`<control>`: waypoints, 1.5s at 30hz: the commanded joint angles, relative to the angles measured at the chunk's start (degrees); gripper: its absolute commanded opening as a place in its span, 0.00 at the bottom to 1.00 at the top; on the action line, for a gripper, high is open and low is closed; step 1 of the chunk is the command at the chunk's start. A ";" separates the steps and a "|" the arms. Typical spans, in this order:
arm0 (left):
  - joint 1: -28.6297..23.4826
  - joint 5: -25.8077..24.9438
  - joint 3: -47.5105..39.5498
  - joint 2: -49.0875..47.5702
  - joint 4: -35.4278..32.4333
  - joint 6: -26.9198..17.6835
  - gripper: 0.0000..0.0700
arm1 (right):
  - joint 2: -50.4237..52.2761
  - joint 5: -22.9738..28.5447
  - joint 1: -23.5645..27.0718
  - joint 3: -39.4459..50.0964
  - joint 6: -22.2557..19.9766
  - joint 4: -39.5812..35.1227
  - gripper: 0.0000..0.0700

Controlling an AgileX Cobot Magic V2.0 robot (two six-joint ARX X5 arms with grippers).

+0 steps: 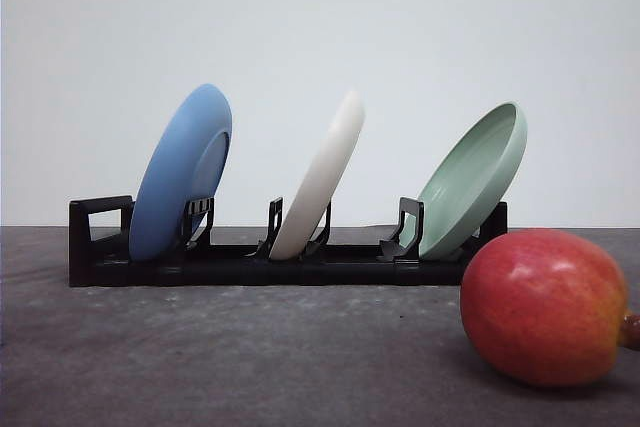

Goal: Place pomegranate in white plate

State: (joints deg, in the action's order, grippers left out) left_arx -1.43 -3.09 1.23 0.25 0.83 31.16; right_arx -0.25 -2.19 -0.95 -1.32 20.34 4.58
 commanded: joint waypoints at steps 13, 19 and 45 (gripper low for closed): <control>0.04 0.39 20.39 3.59 20.62 -6.59 0.01 | -3.68 -3.09 0.07 -21.11 0.14 16.45 0.01; 0.07 -0.18 30.08 10.67 31.65 -12.57 0.01 | -11.74 -5.71 0.07 -28.85 -6.17 22.81 0.01; 17.21 -7.49 41.27 34.79 34.34 -31.29 0.01 | -26.27 -6.15 -17.66 -32.16 -18.25 23.08 0.01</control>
State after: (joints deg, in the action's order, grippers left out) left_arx 15.45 -10.83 41.50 34.55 35.88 2.08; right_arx -26.35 -8.56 -18.33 -32.58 2.76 28.05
